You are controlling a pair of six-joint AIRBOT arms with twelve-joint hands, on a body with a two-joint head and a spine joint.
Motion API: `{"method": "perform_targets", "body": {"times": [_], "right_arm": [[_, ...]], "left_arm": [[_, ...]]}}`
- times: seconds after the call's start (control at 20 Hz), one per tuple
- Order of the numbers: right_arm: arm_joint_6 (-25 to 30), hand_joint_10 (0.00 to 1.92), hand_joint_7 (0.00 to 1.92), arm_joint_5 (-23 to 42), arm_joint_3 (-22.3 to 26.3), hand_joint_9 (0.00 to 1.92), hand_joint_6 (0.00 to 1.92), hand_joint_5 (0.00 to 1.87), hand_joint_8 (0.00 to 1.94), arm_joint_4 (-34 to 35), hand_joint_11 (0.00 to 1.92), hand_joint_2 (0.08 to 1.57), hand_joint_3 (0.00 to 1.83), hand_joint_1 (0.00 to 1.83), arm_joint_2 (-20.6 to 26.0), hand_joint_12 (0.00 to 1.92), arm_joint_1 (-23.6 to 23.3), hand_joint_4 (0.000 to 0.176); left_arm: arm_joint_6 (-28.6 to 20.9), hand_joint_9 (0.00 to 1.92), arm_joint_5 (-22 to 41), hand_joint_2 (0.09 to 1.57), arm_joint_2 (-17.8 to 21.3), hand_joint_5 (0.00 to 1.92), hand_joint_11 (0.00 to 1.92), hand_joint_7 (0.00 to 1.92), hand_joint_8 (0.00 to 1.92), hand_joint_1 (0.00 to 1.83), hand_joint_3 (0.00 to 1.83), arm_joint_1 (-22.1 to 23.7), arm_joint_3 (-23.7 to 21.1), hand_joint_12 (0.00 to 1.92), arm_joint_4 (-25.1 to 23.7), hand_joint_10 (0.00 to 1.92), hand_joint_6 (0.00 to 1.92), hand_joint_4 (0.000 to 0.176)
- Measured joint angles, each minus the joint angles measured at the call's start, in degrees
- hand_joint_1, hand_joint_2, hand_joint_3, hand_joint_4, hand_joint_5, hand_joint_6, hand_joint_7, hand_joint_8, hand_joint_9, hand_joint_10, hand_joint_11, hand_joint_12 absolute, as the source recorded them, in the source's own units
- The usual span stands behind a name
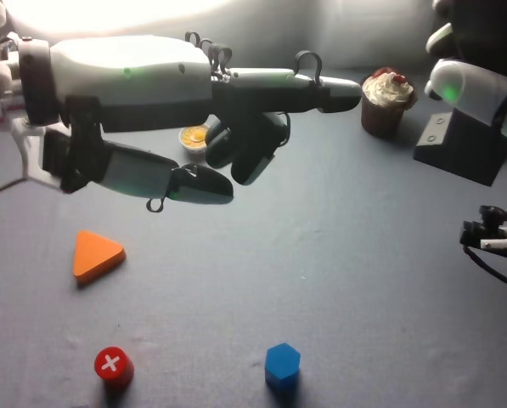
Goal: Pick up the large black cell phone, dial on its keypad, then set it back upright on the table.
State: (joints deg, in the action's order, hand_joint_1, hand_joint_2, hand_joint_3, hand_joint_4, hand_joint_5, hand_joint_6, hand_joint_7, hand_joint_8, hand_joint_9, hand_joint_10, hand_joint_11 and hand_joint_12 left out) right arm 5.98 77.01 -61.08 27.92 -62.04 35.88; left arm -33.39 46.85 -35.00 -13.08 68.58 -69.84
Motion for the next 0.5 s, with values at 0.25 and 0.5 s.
{"method": "perform_targets", "body": {"times": [0.25,0.5], "right_arm": [[0.8,1.06,1.07,2.1,-1.4,1.08,0.93,0.94,0.72,0.8,1.03,1.08,0.00,1.39,-1.2,1.00,2.6,0.000],[1.2,1.13,1.00,4.4,-1.7,1.03,1.04,0.86,0.85,1.7,1.01,1.11,0.00,1.38,-1.3,1.05,3.1,0.000]], "left_arm": [[-9.5,0.73,7.6,1.28,-1.3,0.00,0.58,0.65,1.59,1.30,0.00,0.0,2.6,1.92,2.4,1.92,0.00,0.024],[-17.6,0.68,3.3,1.26,-1.2,0.01,0.56,0.69,1.53,1.31,0.00,0.8,2.6,1.92,3.3,1.92,0.00,0.027]]}}
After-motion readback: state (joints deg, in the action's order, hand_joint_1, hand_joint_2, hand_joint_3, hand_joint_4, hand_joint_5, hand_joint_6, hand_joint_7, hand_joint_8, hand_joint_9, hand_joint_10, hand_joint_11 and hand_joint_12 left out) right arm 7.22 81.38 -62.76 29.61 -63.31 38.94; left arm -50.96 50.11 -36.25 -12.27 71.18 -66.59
